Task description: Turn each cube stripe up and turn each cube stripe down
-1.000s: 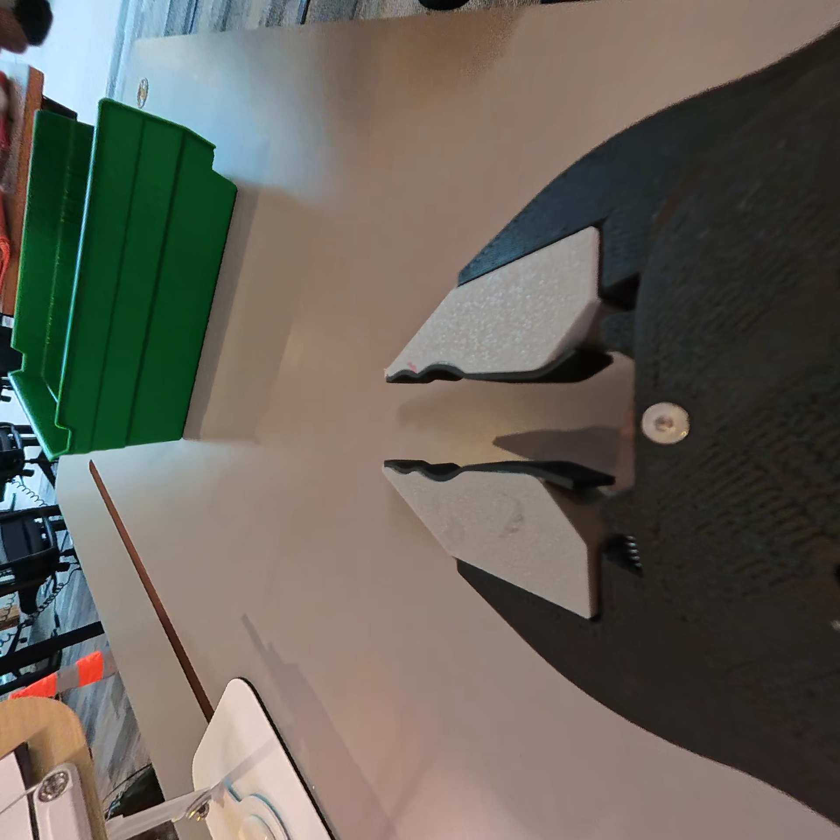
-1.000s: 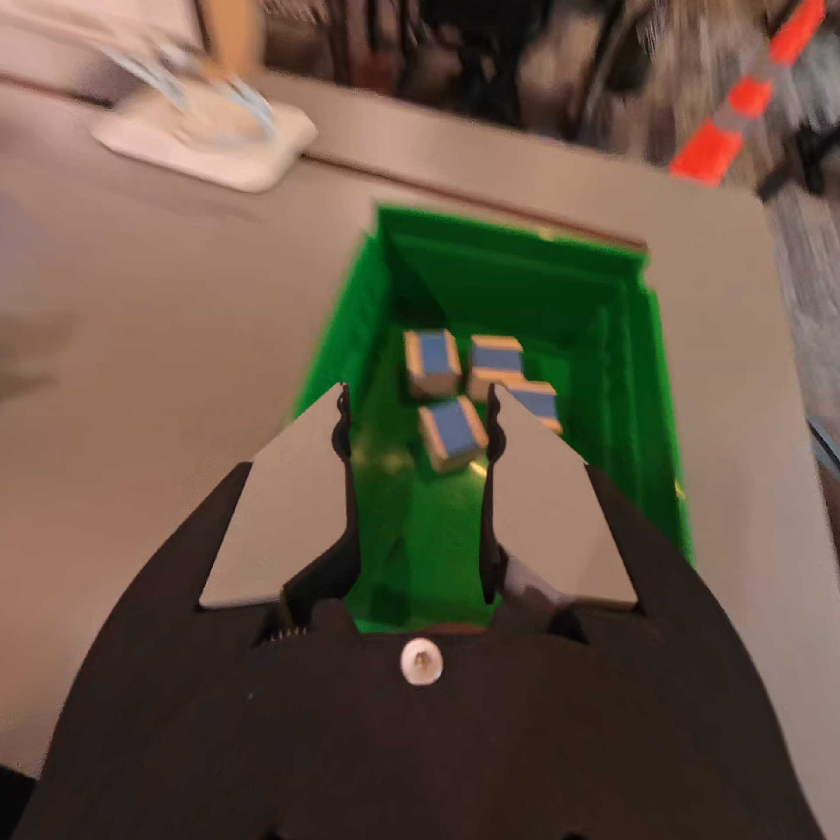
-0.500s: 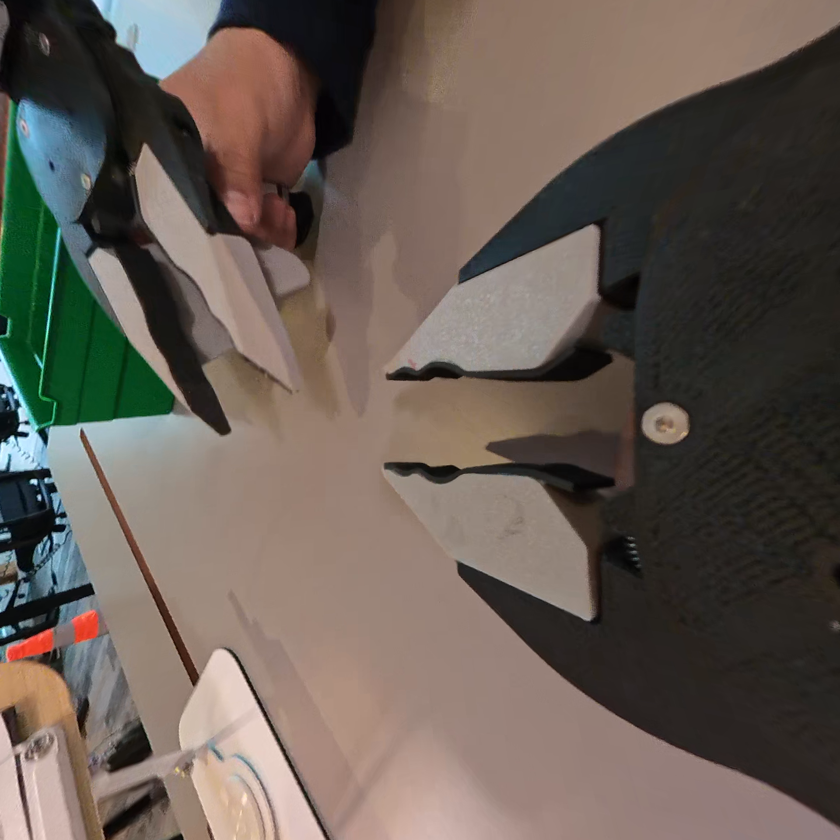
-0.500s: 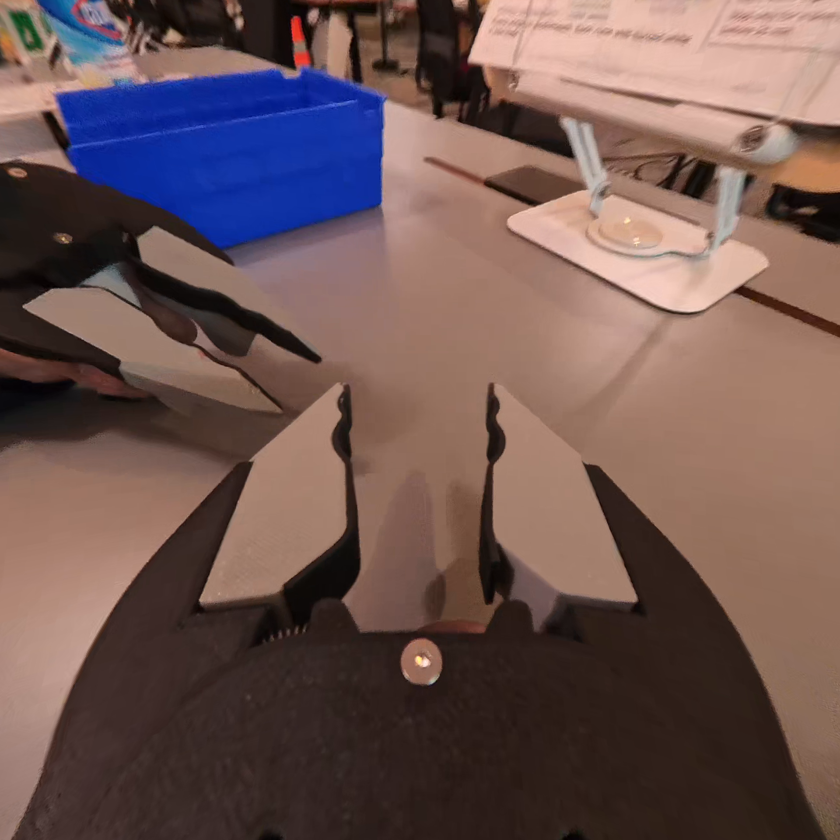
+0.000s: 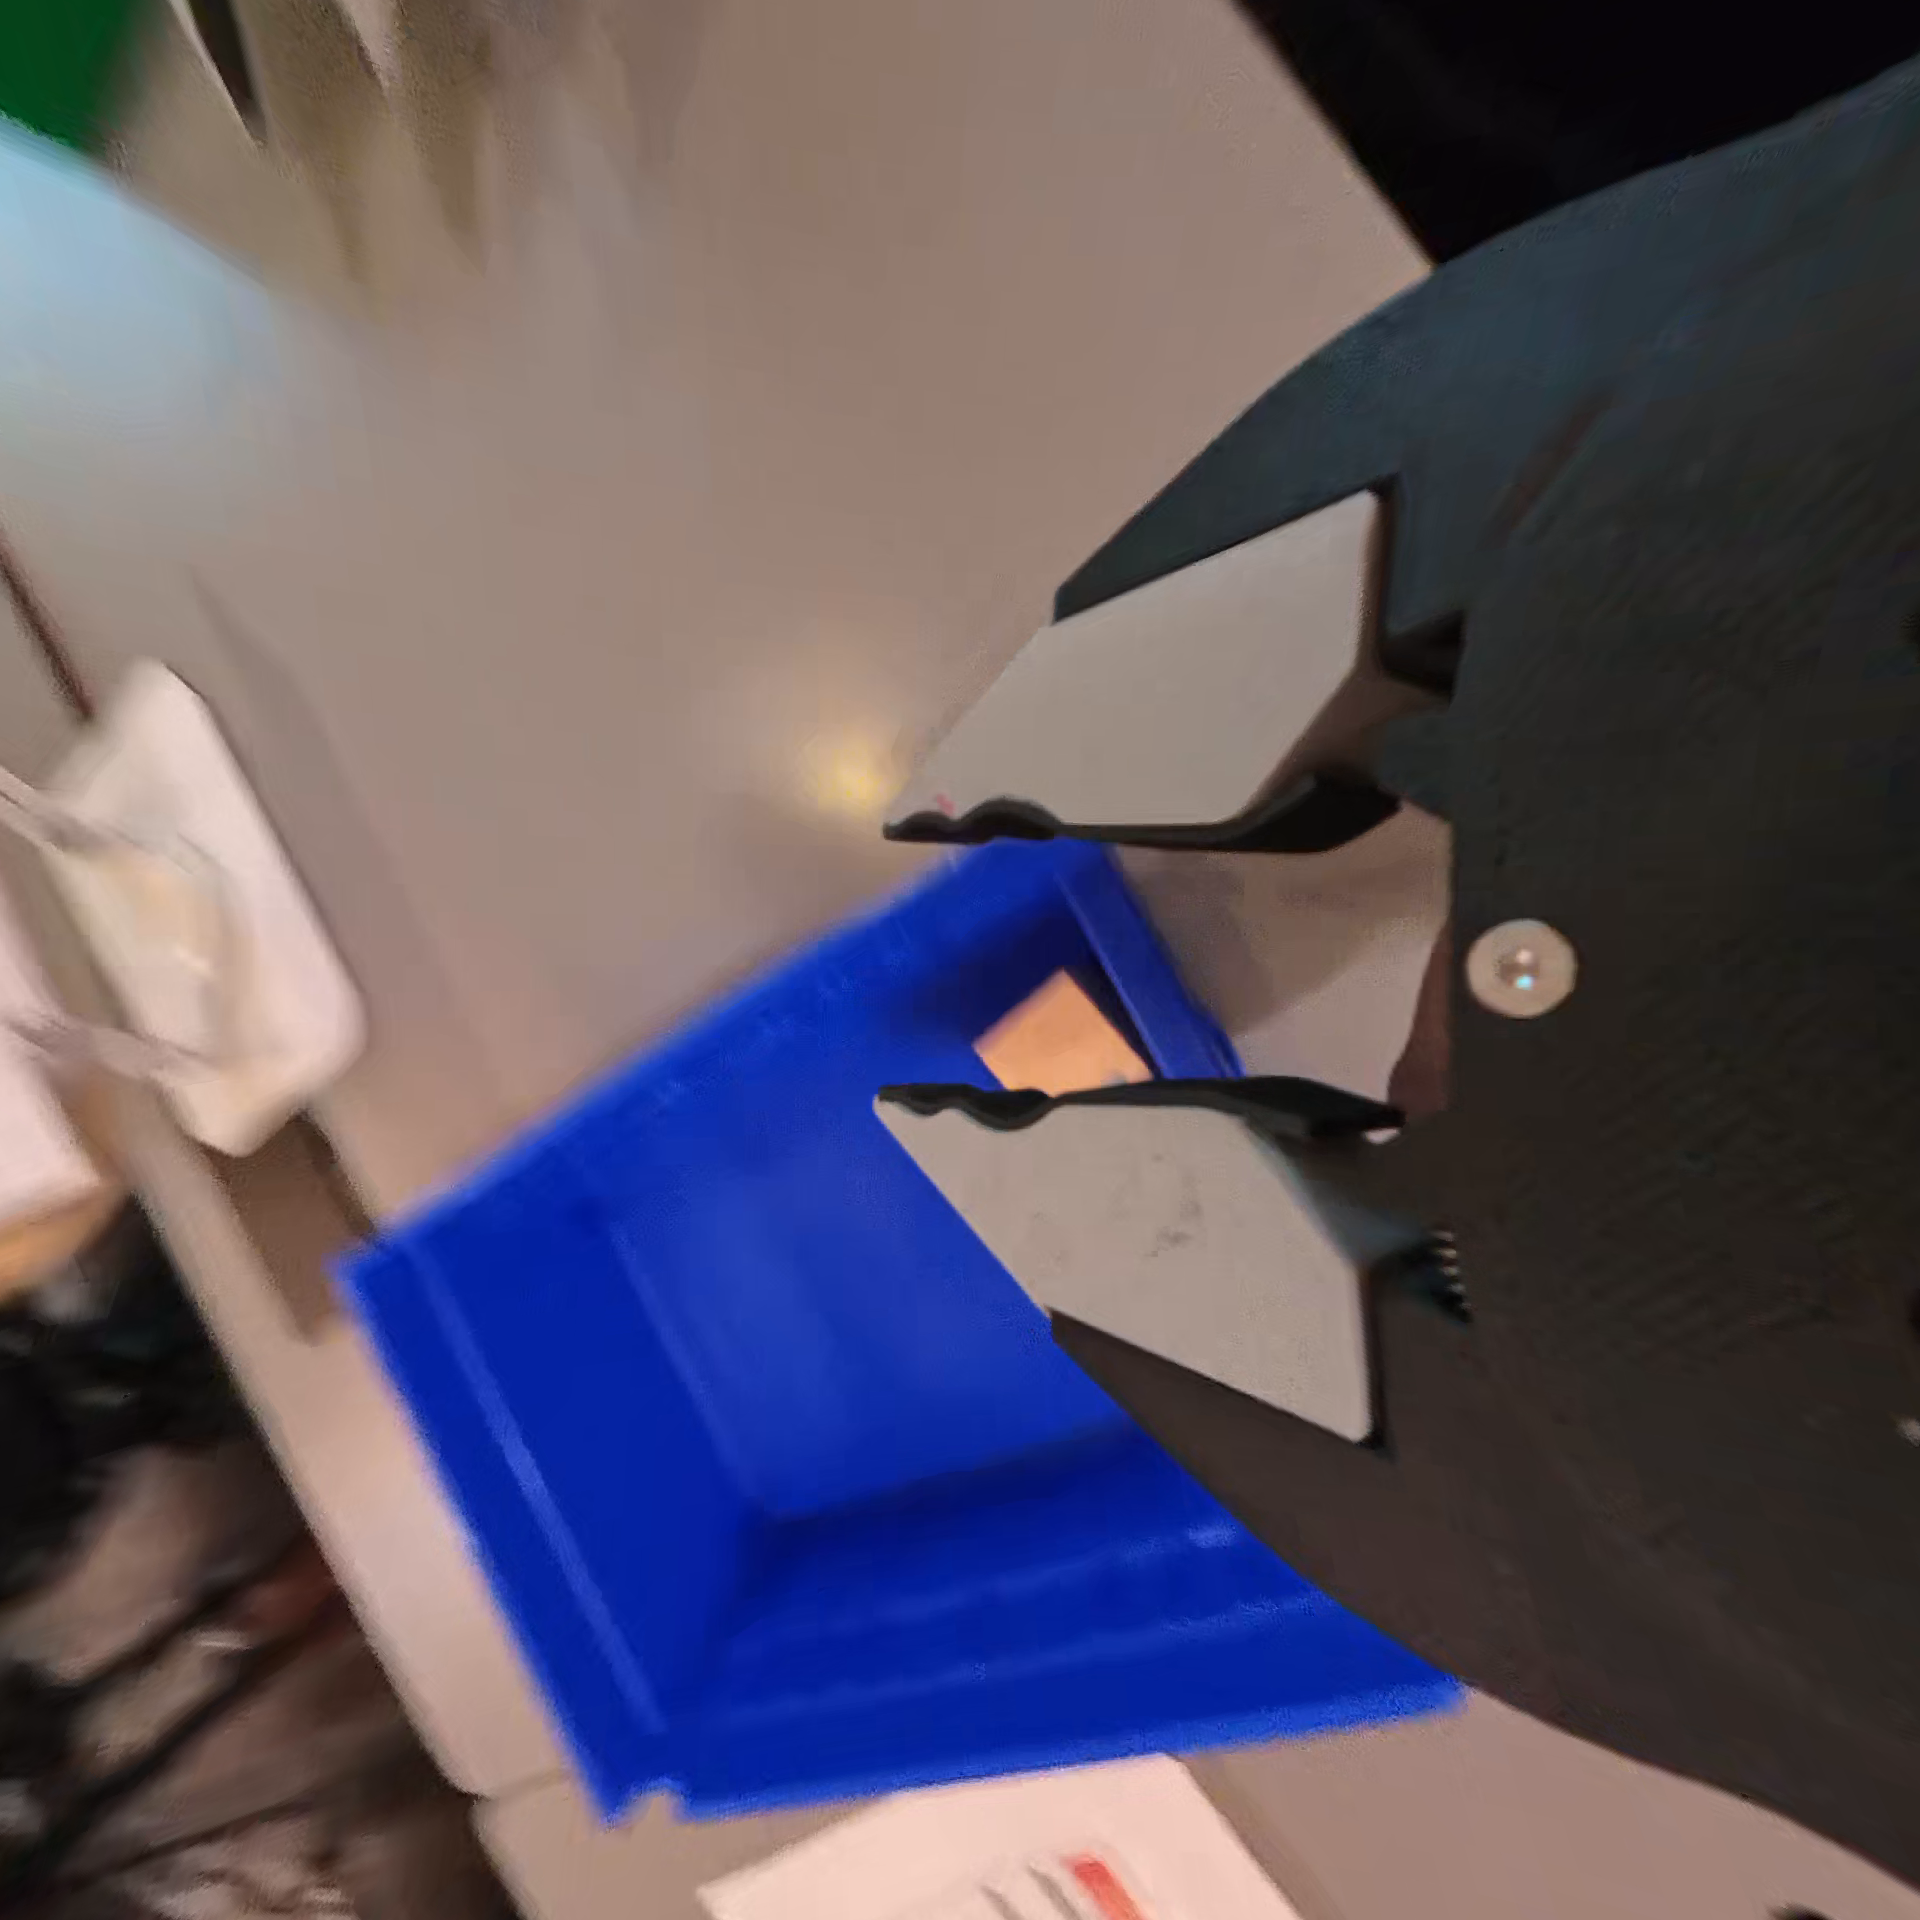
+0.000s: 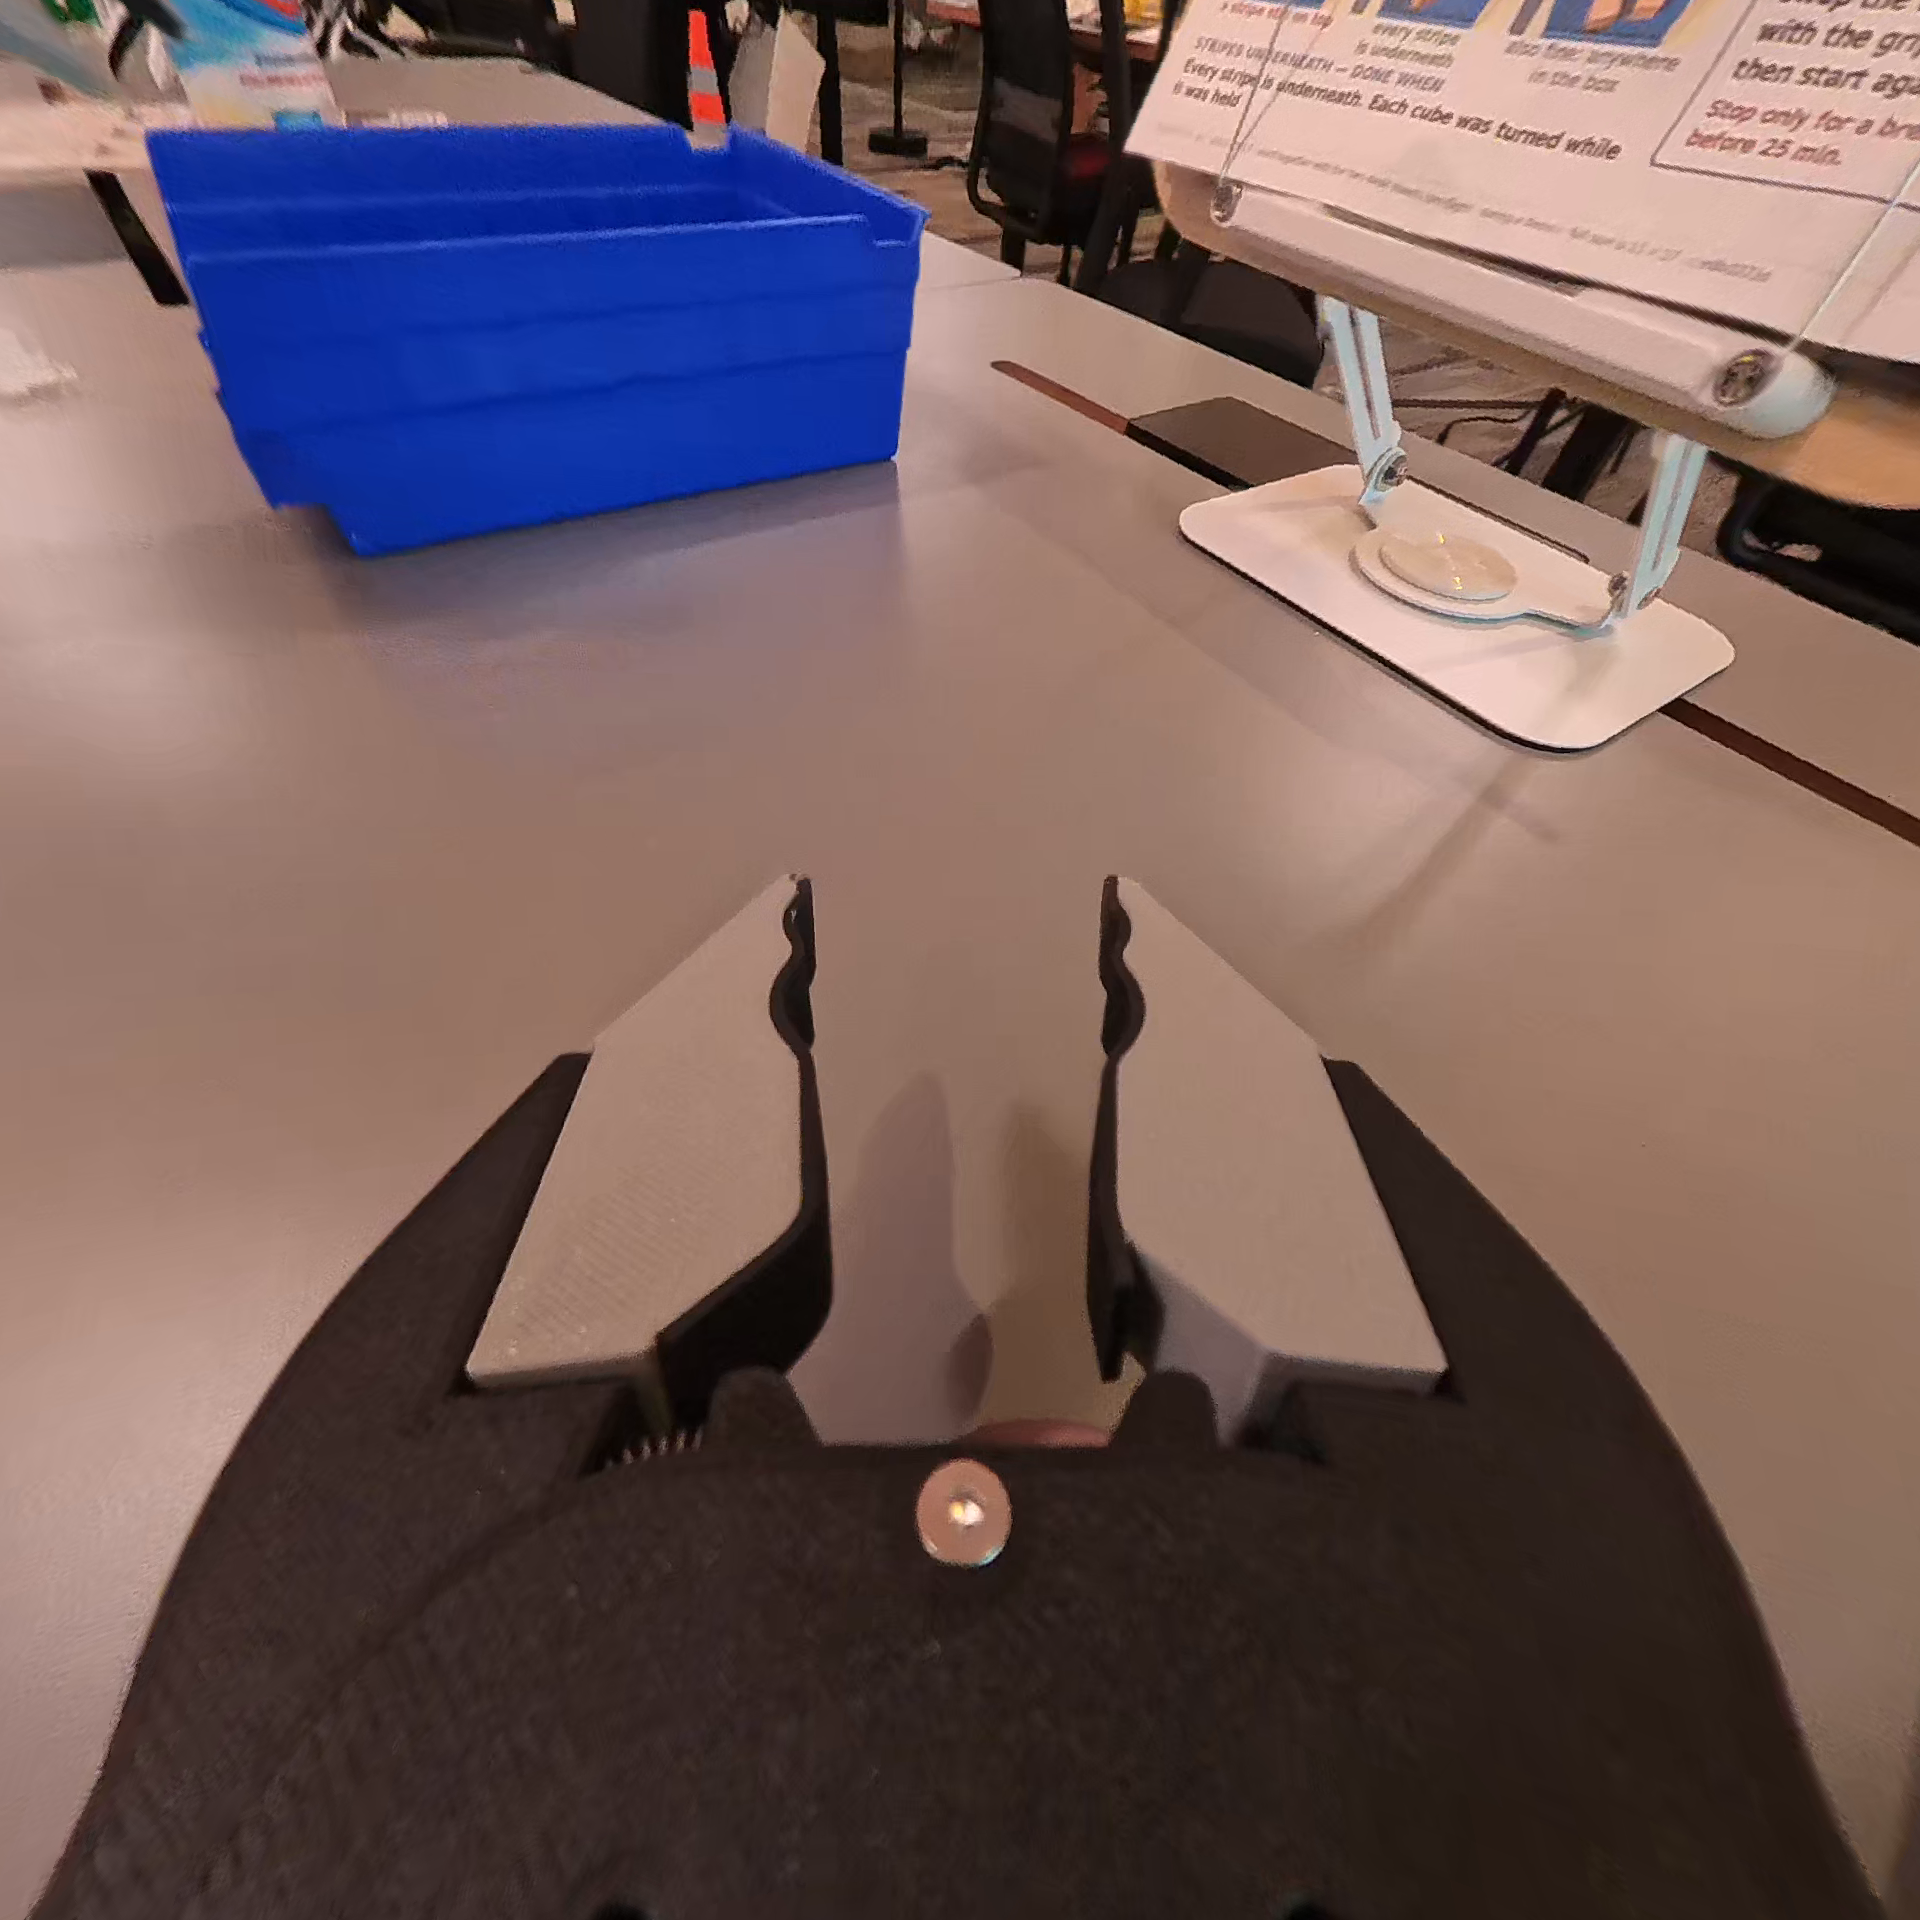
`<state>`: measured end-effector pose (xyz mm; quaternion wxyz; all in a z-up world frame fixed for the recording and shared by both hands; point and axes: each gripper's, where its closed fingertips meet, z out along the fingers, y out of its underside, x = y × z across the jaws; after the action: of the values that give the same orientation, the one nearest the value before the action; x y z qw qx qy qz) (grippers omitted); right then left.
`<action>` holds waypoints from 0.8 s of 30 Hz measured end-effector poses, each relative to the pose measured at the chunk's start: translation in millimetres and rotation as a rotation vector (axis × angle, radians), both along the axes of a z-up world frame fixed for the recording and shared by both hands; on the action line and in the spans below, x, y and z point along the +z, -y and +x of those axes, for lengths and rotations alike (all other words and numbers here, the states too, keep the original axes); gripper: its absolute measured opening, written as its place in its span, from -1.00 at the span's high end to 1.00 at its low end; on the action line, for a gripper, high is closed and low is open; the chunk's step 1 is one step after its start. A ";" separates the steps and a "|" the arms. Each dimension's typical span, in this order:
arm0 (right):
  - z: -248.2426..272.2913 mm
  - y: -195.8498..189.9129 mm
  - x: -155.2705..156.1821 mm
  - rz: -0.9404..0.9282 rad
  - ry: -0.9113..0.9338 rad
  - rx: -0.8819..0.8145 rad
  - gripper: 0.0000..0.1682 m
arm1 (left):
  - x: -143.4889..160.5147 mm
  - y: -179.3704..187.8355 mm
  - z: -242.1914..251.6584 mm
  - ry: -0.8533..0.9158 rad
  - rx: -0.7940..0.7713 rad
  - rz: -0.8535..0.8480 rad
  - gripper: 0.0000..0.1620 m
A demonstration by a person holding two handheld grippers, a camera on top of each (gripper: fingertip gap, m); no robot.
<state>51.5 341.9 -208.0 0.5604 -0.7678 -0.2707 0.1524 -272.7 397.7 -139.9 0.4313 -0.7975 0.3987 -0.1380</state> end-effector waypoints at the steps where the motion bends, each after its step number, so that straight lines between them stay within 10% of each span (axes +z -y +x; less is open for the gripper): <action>1: -1.5 0.5 -1.0 0.006 0.018 0.001 0.38 | -16.3 -15.6 -15.4 -0.058 0.062 -0.051 0.40; 6: -1.3 1.4 -2.7 0.031 0.072 -0.019 0.39 | -88.6 -53.4 -52.7 -0.280 0.253 -0.247 0.11; 15: 2.9 2.5 3.6 0.030 0.022 -0.025 0.41 | -122.4 -32.5 -36.8 -0.281 0.189 -0.484 0.02; 19: 2.4 3.2 5.8 0.044 0.027 -0.024 0.43 | -123.3 -37.4 -39.8 -0.337 0.180 -0.427 0.47; 24: 2.5 3.1 2.2 0.033 0.038 -0.023 0.44 | -117.7 -45.2 -45.5 -0.351 0.165 -0.384 0.47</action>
<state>54.1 338.8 -205.8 0.5693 -0.7642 -0.2752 0.1268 -318.2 442.9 -257.5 0.2060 -0.9062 0.3676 -0.0352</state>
